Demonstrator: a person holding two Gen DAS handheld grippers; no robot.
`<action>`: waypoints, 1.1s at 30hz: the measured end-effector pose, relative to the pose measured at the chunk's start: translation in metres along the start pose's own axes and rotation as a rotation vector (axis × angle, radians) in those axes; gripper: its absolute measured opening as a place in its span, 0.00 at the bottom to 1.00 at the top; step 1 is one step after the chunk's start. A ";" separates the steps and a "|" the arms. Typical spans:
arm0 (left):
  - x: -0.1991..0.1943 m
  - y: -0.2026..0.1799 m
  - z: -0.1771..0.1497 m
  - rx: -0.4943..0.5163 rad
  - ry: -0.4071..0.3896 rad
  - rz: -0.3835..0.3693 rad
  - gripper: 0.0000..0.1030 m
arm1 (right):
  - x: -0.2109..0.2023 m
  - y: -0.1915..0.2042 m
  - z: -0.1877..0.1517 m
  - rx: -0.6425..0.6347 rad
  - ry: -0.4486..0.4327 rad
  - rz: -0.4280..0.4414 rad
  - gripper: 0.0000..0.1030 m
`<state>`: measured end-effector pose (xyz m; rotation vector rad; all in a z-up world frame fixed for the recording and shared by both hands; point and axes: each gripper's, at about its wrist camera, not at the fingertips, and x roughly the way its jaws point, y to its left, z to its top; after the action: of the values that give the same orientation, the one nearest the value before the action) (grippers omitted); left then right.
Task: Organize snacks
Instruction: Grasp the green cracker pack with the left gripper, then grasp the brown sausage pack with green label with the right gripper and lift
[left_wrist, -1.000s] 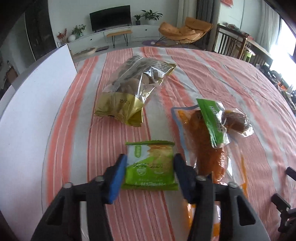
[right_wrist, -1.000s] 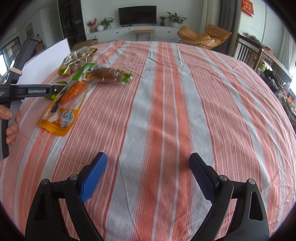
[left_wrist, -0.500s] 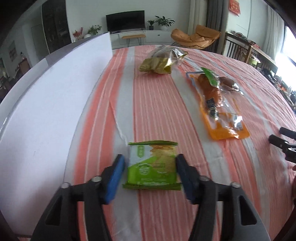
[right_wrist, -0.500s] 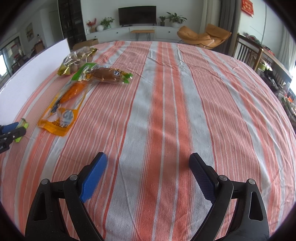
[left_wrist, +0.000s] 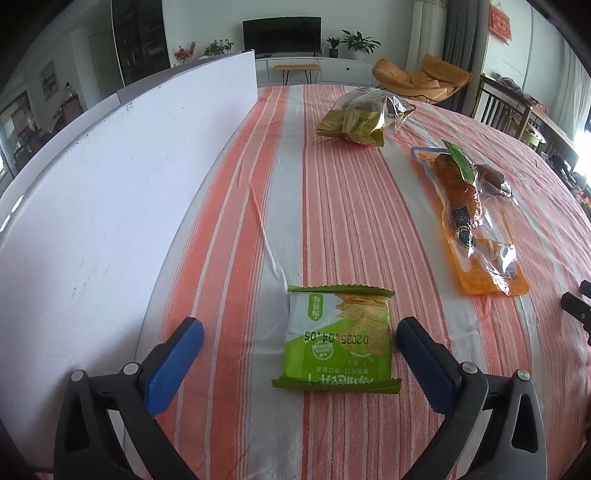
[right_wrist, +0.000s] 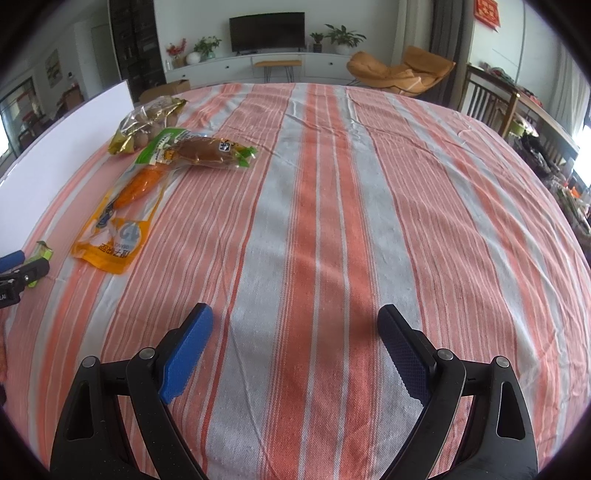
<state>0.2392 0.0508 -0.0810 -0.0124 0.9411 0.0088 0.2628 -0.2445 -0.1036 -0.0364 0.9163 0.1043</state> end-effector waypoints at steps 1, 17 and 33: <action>0.000 0.000 0.000 0.000 0.000 0.000 1.00 | 0.000 0.000 0.000 0.000 0.000 0.000 0.90; -0.001 0.000 -0.001 0.000 0.000 0.000 1.00 | 0.000 0.001 0.000 0.000 0.000 0.000 0.90; -0.001 0.000 -0.001 0.000 0.000 0.000 1.00 | 0.008 0.004 0.007 -0.088 0.034 0.056 0.94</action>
<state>0.2376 0.0506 -0.0809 -0.0126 0.9406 0.0089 0.2726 -0.2392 -0.1051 -0.0944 0.9467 0.1961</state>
